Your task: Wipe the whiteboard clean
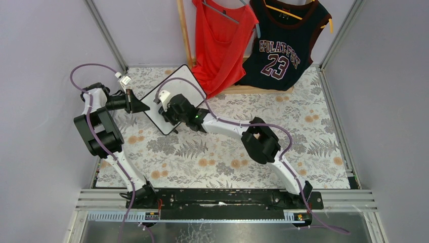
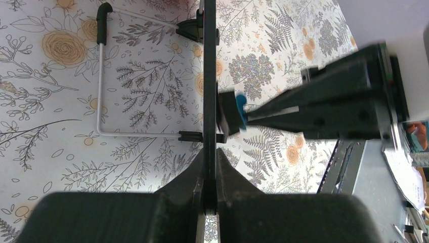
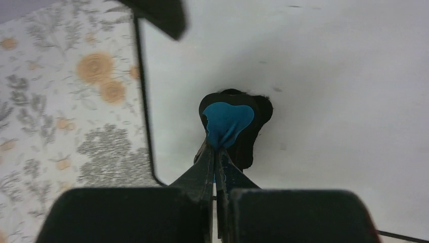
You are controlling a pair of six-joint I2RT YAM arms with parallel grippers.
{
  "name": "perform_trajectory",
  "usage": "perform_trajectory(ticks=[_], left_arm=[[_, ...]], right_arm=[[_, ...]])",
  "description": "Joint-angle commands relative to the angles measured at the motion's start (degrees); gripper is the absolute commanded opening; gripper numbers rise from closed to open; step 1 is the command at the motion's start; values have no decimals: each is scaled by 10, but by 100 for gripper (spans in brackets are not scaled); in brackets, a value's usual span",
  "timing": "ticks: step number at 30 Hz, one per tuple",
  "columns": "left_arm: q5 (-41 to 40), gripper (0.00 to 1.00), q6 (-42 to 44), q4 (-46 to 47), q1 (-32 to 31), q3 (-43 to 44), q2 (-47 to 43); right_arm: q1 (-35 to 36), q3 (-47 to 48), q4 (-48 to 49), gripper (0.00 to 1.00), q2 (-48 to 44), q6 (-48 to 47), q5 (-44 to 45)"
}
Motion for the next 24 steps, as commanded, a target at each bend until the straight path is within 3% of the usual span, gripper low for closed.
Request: perform_trajectory(ticks=[1,12,24], left_arm=[[-27,0,30,-10,-9,-14,-14],[-27,0,30,-10,-9,-15,-16],[-30,0,32,-10,-9,-19,-18]], right_arm=[[19,0,28,0,-18,16,-24],[-1,13,2,0,-9,-11,9],[-70,-55,21,0,-55,-29,44]])
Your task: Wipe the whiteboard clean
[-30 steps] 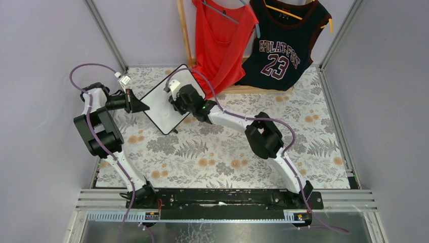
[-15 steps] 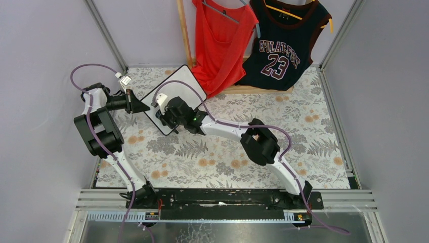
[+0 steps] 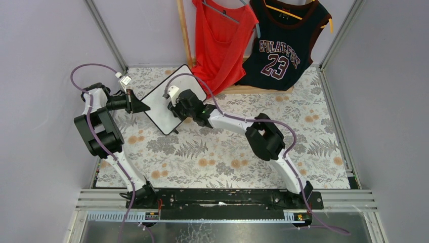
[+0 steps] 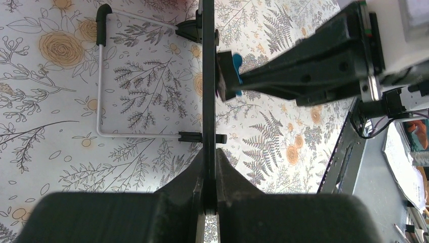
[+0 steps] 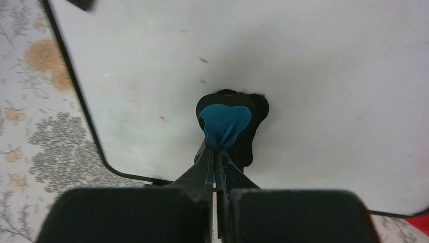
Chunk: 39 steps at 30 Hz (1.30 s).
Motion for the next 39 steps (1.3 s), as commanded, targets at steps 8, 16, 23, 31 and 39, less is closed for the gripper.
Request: perform_trajectory(ticks=[8,16,23,31,39], left_arm=[[-26,0,29,-10,-8,-16,-14],[-28,0,30,-10,-7,-16,-15],[-25,0,29,-10,-7,-16,-14],[-27,0,28,-10,-7,-15,-15],[-28,0,29,-10,-7,-18,-17]], right_arm=[[-49,0,-6,0,-43,0,19],[11,21,-10,0,-12,3,20],[45,27,-5,0,-1,21,11],[55,18,4,0,11,27,26],[0,52,-28,0,21,24,44]])
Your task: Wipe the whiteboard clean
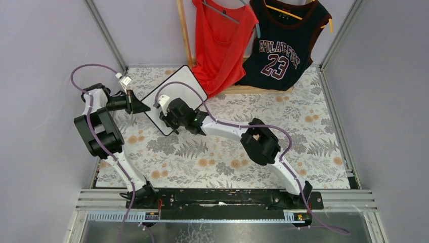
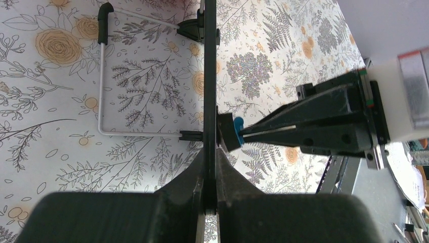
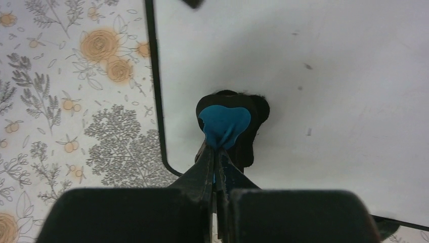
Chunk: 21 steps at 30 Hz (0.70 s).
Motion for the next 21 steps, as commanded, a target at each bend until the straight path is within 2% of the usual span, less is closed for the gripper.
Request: perform_trajectory(ticks=[1,10,21], left_arm=[[-28,0,27,-9,-7,-11,-12],[-27,0,27,-9,-7,-12,-13],[-30,0,33,-8,-7,-22,-21]], right_arm=[[-59,31,0,0,5,2,33],[-117,25,-7,0,-22,-28,68],[-146,190,-66,0,3,-56,60]])
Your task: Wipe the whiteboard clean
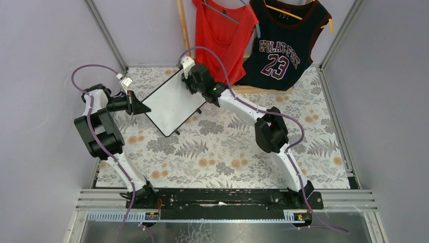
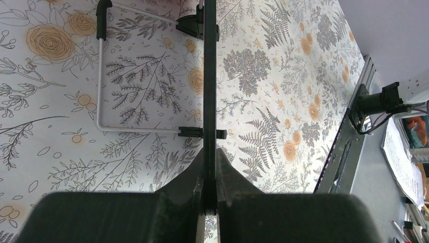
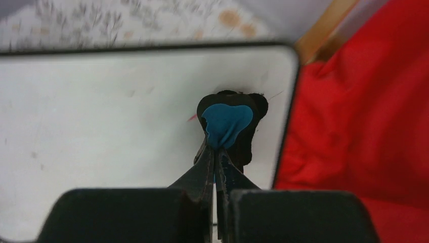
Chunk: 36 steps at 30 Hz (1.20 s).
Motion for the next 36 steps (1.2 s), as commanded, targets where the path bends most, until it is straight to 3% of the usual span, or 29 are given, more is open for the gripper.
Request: perform_trajectory(ticks=[1,7,22,36], left_arm=[[-27,0,32,-8,-5,-13,-13],[-29,0,37,-8,-5,-17,-14],[-34,0,37,-8,-5,-18,-19],[-33,0,36,-8,-5,-16,-13]], right_arm=[[-14,98,-3,0,8,-19,20],[-22,151,-21,0,35,-20,-8],[-22,164,-16,0,73,3,-88],[6,115,14,0,50,49,-131]])
